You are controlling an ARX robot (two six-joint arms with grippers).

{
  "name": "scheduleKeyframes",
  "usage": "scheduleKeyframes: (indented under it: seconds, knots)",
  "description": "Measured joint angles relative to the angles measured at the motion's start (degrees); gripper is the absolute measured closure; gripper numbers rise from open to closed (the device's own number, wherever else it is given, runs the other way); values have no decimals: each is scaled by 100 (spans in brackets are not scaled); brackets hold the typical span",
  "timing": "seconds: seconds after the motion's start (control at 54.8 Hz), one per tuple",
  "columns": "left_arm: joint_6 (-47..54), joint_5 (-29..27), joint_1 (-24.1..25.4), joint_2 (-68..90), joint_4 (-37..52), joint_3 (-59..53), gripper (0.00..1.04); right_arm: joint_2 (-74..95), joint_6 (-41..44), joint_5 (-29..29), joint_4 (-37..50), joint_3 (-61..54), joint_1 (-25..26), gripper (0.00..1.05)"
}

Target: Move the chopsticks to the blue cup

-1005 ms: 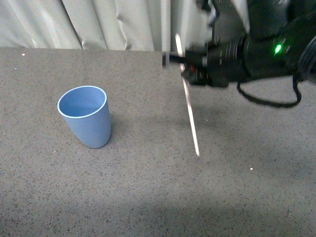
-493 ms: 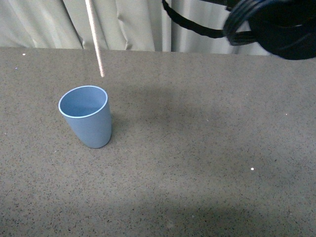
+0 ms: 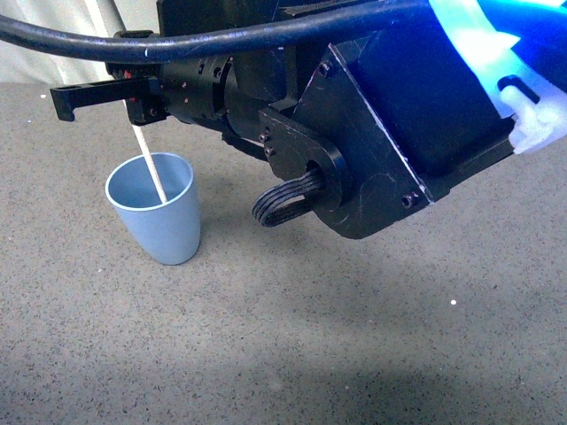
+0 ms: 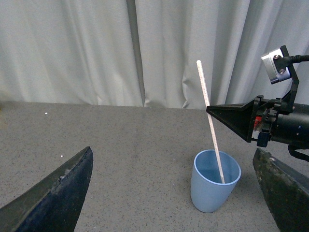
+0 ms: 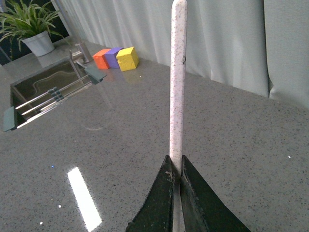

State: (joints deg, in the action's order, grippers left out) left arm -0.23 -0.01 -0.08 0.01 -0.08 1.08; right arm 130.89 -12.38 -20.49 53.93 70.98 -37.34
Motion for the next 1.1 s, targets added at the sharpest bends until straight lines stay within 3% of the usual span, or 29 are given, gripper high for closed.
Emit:
scheduleKeyframes:
  seconds: [0.073, 0.219, 0.329, 0.438, 0.584, 0.731, 0.913, 1.023, 1.096]
  knots:
    - [0, 0, 0, 0, 0, 0, 7, -2, 9, 11, -15, -7, 4, 103]
    - [0, 0, 0, 0, 0, 0, 7, -369, -92, -234, -142, -455, 111, 69]
    - [0, 0, 0, 0, 0, 0, 7, -767, -87, -192, -173, -710, 216, 52]
    - [0, 0, 0, 0, 0, 0, 7, -1187, -105, 175, -264, -1014, 369, 34]
    - [0, 0, 0, 0, 0, 0, 7, -1764, -118, 1270, -1023, -1515, 756, 9]
    - [0, 0, 0, 0, 0, 0, 7, -2179, -85, 1884, -1449, -2164, 1357, 10]
    - [0, 2, 0, 0, 0, 0, 7, -3158, 289, 2253, -1351, -3370, 2144, 9]
    - [0, 0, 0, 0, 0, 0, 7, -4002, 542, 2424, -844, -4057, 2356, 9]
    - [0, -7, 0, 2, 0, 0, 7, -4166, 861, 3106, 334, -4551, 2402, 20]
